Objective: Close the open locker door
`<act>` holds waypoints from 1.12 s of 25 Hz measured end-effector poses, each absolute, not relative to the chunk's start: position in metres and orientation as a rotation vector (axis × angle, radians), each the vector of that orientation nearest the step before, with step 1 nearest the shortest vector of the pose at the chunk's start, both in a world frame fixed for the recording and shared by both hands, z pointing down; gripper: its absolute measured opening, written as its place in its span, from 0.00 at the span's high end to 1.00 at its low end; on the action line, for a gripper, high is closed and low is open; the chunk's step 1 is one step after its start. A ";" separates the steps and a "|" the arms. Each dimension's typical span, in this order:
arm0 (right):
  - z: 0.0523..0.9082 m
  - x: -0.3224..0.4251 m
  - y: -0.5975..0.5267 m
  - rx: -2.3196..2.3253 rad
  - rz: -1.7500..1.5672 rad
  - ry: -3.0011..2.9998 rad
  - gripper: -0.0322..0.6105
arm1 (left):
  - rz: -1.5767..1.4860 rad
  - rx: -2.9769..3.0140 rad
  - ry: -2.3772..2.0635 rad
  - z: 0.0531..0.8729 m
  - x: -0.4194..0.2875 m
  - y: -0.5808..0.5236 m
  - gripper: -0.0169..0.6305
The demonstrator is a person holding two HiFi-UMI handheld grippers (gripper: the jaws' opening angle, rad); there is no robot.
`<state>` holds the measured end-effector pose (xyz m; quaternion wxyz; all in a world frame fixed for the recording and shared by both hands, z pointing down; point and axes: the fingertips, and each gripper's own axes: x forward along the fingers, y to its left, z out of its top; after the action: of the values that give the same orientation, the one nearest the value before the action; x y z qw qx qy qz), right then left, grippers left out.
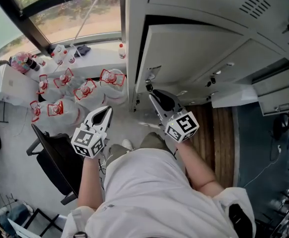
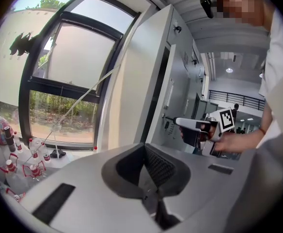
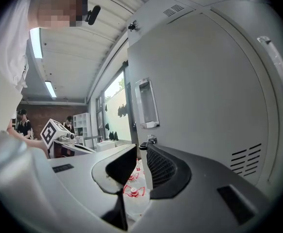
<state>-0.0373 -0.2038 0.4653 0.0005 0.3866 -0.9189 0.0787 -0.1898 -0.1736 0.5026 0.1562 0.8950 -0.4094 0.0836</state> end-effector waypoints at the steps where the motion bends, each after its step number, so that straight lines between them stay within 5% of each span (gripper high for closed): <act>1: 0.466 -0.036 -0.208 1.209 0.253 -2.887 0.83 | 0.239 2.557 -1.184 0.502 -0.190 -0.176 0.97; 28: 0.468 -0.024 -0.277 1.055 0.282 -2.948 0.90 | 0.224 2.442 -1.360 0.504 -0.182 -0.208 0.97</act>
<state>-0.0242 -0.2771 0.4681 -0.0010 0.3357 -0.9377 0.0898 -0.1825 -0.2084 0.5043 0.1679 0.8585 -0.4781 0.0789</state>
